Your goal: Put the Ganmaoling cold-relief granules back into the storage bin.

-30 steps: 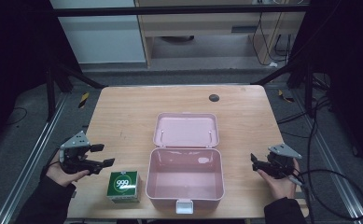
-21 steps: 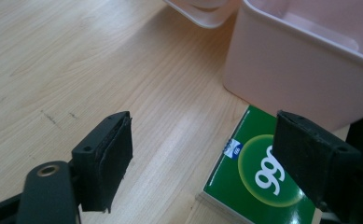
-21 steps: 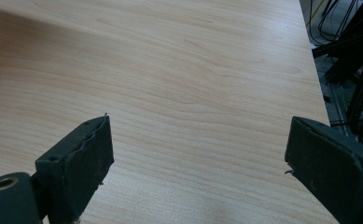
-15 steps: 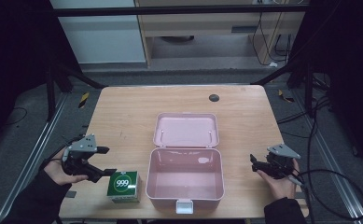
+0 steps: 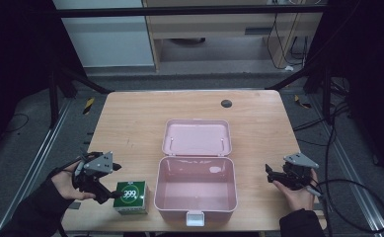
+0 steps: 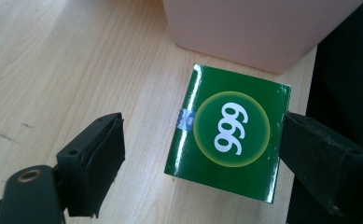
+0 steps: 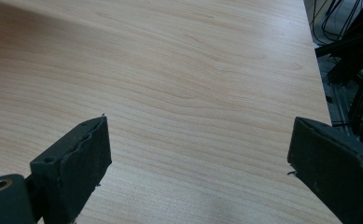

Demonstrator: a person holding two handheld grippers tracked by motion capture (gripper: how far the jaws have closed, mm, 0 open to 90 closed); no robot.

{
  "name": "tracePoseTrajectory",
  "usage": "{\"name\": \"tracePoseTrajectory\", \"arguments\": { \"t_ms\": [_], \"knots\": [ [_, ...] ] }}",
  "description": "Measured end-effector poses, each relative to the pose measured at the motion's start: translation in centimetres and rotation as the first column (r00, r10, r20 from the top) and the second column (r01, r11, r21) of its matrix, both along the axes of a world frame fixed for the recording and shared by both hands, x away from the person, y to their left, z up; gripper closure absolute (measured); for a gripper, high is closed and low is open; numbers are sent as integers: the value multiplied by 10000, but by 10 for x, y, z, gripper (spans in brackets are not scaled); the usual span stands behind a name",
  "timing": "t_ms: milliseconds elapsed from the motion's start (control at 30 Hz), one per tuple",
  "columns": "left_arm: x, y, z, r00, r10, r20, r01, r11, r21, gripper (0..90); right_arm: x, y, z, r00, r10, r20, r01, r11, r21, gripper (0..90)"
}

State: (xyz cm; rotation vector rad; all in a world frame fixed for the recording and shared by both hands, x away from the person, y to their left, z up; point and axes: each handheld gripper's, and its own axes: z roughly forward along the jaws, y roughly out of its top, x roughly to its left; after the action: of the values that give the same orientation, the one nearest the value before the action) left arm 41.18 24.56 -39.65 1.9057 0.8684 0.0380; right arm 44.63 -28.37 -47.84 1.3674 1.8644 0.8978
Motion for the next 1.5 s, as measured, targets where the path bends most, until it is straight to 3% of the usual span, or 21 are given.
{"name": "tracePoseTrajectory", "arguments": {
  "t_ms": [567,1033,1500],
  "knots": [
    [-13,-22,-22,9978,89,-664,-101,9998,-184,60,2,2,-3,9992,228,-315,-229,9997,-47,44],
    [-14,-35,-37,9980,-4,-639,2,10000,-43,36,3,3,-8,9971,253,-722,-259,9996,-77,41],
    [-15,-42,-53,9952,229,-947,-258,9992,-295,36,4,4,-10,9955,380,-872,-392,9991,-128,37]
  ]
}}
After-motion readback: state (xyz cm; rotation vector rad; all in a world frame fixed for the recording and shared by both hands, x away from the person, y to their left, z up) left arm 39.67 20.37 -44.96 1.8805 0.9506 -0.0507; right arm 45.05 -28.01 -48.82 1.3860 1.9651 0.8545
